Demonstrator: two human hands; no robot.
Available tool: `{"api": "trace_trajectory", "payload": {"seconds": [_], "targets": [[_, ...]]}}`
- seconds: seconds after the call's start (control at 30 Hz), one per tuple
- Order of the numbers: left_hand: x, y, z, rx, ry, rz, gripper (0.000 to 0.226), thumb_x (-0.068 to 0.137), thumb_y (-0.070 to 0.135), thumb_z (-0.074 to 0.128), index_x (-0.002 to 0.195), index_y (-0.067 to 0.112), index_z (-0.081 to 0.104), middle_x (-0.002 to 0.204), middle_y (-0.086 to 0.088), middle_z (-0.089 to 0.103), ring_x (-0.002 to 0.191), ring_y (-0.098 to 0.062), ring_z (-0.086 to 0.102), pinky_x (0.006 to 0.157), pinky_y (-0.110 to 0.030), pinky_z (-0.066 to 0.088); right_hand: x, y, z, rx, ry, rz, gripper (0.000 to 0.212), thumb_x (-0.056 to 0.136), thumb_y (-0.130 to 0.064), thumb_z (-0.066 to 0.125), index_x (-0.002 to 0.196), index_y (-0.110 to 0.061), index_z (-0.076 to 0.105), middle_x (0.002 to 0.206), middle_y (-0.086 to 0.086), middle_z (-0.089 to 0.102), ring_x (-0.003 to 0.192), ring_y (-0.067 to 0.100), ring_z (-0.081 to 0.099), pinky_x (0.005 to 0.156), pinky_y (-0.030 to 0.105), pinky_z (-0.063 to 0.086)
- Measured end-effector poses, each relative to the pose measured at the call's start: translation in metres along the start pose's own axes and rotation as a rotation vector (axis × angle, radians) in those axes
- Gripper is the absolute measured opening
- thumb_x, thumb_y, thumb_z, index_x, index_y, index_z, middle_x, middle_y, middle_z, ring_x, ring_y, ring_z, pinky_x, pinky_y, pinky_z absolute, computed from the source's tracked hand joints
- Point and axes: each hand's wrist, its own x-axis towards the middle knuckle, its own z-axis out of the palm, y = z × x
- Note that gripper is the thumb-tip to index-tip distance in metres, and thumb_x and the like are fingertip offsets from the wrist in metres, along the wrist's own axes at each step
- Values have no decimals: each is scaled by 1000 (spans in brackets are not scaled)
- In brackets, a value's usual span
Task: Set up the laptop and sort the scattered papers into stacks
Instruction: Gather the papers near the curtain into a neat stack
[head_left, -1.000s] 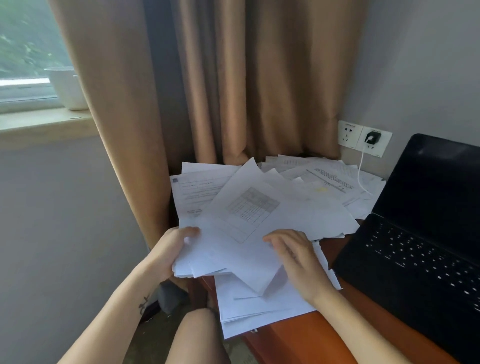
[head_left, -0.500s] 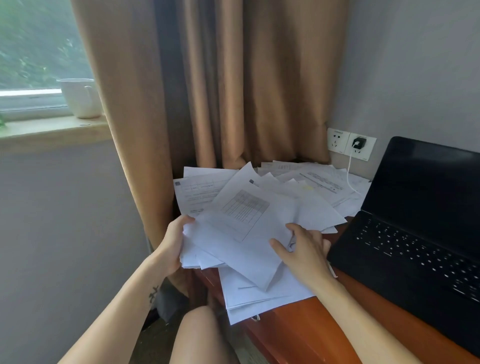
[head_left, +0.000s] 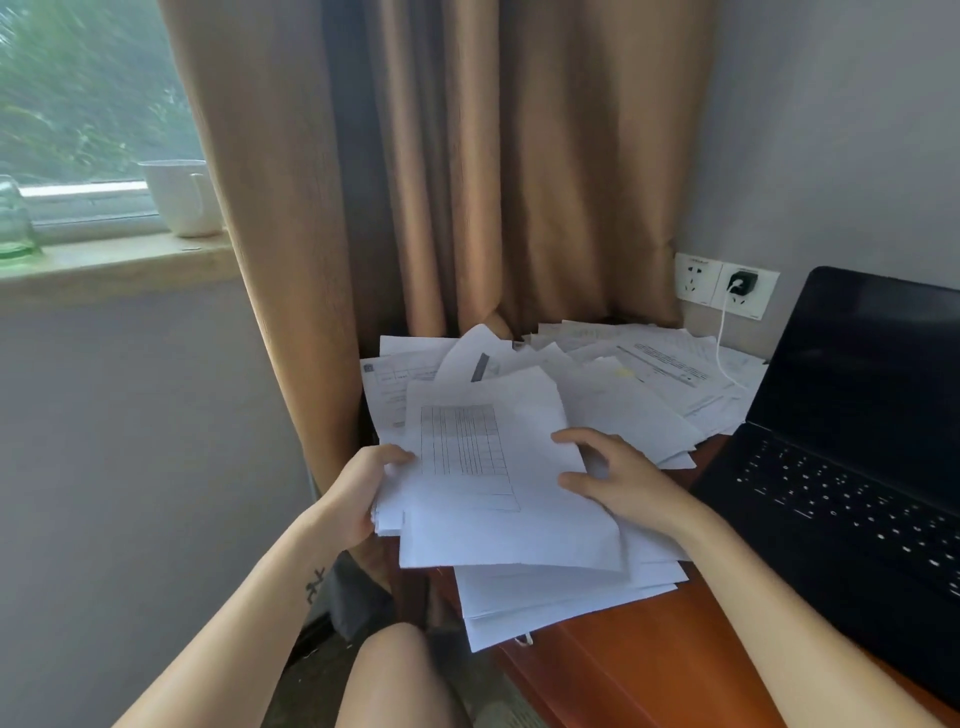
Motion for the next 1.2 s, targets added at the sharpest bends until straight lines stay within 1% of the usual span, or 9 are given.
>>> {"api": "trace_trajectory", "payload": {"seconds": [0.13, 0.23, 0.33, 0.53, 0.67, 0.8, 0.9, 1.07, 1.2], "targets": [[0, 3, -2, -11, -32, 10, 37, 87, 2, 47, 120, 1, 65, 103, -17, 78, 86, -35, 75, 66, -37, 59, 12, -2, 2, -42, 67, -7, 40, 96, -46, 61, 132, -55, 48, 141, -15, 45, 140, 14, 36, 118, 38, 31], [-2, 3, 0, -37, -19, 14, 35, 86, 3, 44, 114, 2, 65, 95, -15, 77, 82, -34, 73, 67, -37, 58, 19, -14, 13, -392, 101, -24, 56, 96, -62, 47, 145, -37, 37, 149, -14, 36, 141, 19, 25, 111, 37, 23], [-2, 4, 3, -54, 21, 34, 27, 91, 13, 51, 113, 5, 66, 96, -15, 75, 84, -33, 71, 68, -36, 55, 24, -25, 19, -503, 96, -109, 55, 95, -68, 43, 142, -39, 38, 149, -17, 37, 139, 18, 24, 103, 33, 20], [7, 3, 1, -41, 22, -11, 26, 99, 22, 62, 119, 6, 67, 105, -19, 78, 98, -36, 74, 97, -51, 57, 21, -21, 7, -320, -28, -79, 66, 89, -65, 60, 147, -52, 32, 151, -16, 30, 143, 15, 17, 116, 34, 17], [13, 4, 1, -14, 36, -31, 32, 97, 26, 69, 120, 4, 68, 105, -19, 78, 105, -38, 74, 103, -54, 55, 23, -12, -1, -173, -87, -28, 56, 77, -64, 73, 124, -69, 43, 143, -18, 36, 136, 15, 32, 116, 44, 32], [13, 4, 4, -12, 38, -17, 32, 99, 32, 68, 115, 4, 71, 102, -16, 79, 97, -34, 76, 91, -45, 59, 33, -11, 5, 33, 54, -49, 35, 78, -46, 77, 111, -39, 66, 118, -12, 62, 109, 10, 61, 96, 37, 54], [14, 1, 4, -5, 49, 12, 38, 102, 39, 63, 117, 5, 70, 104, -13, 80, 100, -32, 76, 93, -43, 58, 40, -13, 9, 150, 243, -25, 9, 91, -21, 69, 99, -17, 69, 96, 1, 72, 91, 23, 70, 77, 35, 55], [14, 0, 3, 59, 52, 28, 39, 104, 40, 61, 119, 5, 69, 103, -12, 80, 98, -32, 76, 92, -44, 59, 57, -12, 8, 197, 408, 86, 13, 93, -19, 68, 102, -11, 64, 96, 0, 69, 84, 14, 66, 61, 24, 47], [14, 3, 2, 30, -7, 10, 39, 99, 42, 67, 119, 8, 70, 108, -13, 79, 102, -33, 76, 97, -46, 58, 70, -26, 23, 122, 349, -58, 20, 93, -15, 69, 112, -15, 64, 99, -7, 68, 85, -3, 61, 62, 8, 45]]}}
